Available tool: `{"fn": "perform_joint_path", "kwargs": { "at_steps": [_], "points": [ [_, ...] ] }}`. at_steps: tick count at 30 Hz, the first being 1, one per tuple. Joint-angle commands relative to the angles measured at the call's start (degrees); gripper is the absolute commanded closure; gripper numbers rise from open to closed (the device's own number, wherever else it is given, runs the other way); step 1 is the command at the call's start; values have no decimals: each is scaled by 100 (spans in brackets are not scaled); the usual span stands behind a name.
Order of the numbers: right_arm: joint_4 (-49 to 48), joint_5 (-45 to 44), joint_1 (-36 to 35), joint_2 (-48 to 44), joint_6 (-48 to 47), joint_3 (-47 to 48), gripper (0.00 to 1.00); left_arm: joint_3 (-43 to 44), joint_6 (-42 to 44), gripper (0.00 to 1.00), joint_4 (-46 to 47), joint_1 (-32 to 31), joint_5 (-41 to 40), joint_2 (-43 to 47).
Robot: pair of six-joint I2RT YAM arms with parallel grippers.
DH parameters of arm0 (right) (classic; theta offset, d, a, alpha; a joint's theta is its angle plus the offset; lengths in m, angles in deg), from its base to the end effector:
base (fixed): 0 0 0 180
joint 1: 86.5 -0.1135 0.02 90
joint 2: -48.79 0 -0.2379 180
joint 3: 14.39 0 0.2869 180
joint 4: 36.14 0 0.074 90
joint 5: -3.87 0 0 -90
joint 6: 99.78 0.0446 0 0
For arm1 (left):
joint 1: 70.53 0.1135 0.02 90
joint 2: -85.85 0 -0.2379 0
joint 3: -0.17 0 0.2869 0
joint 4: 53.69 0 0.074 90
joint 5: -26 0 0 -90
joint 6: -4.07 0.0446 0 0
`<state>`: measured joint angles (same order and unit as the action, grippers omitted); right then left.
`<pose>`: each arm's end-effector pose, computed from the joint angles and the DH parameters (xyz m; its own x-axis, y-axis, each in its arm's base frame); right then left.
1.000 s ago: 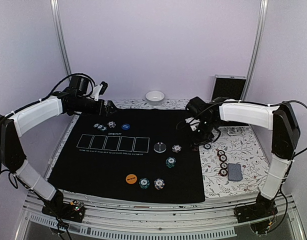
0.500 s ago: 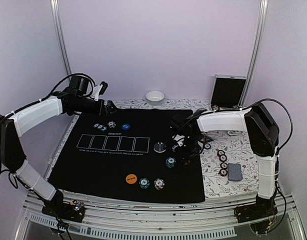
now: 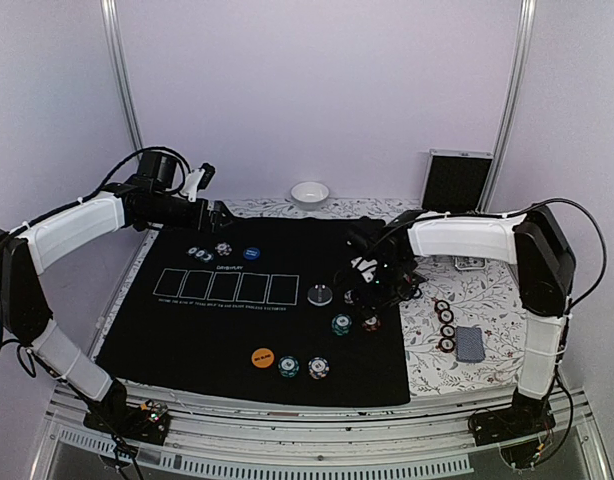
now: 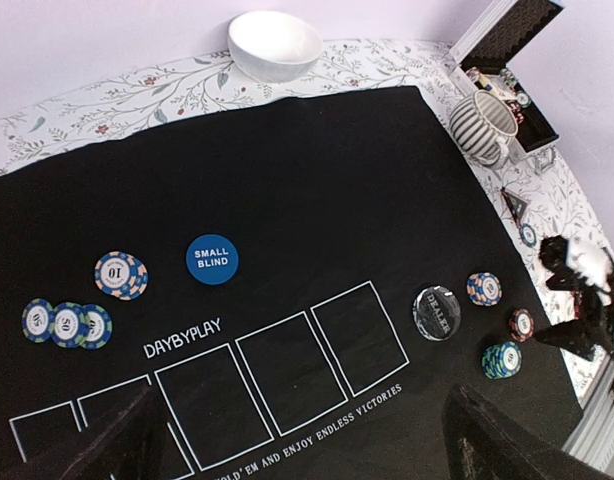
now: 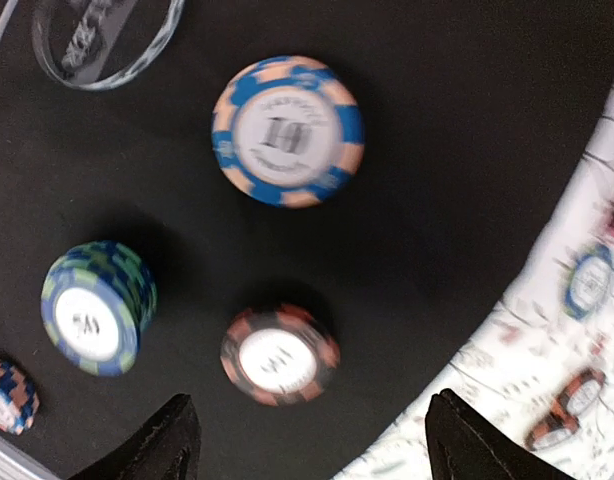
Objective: Distribute texas hold em gaming equipment
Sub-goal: Place the poker chips pile in the dealer area, then pick up the pile of poker chips from the center of the board.
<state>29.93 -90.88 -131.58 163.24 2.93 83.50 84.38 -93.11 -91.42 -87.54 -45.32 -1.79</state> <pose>0.2912 0.2868 0.1308 -0.8367 -0.5286 -0.1432 -0.5270 0.8483 -0.0519 0.3631 -0.1260 0.2575 -0.6879 0.0866 -0.7206 0.4251 0.8529 -0.3032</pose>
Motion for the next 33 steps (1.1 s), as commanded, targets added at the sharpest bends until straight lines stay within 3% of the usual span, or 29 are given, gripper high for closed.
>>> {"fn": "perform_joint_path", "kwargs": {
  "at_steps": [1, 4, 8, 15, 21, 29, 33],
  "points": [
    [394, -397, 575, -1073, 452, -623, 20, -90, -27, 2, 86, 62, 65, 43],
    [346, -371, 1218, -1625, 667, -1328, 18, -95, -29, 2, 86, 68, 76, 62],
    [-55, -192, 1969, -2053, 674, -2125, 5, -98, -29, 2, 84, 75, 90, 71],
    [-730, -6, 2401, -1830, 378, -2471, 4, -101, -29, 2, 86, 71, 92, 71],
    [-1108, 91, 2660, -1224, -27, -2106, 15, -101, -16, 2, 86, 75, 71, 61],
    [-1046, 21, 2675, -687, -155, -1930, 41, -111, -7, 2, 86, 90, 22, 54],
    [-1024, 187, 2680, -722, -125, -2013, 43, -112, -3, 2, 86, 94, 30, 54]
  ]
}}
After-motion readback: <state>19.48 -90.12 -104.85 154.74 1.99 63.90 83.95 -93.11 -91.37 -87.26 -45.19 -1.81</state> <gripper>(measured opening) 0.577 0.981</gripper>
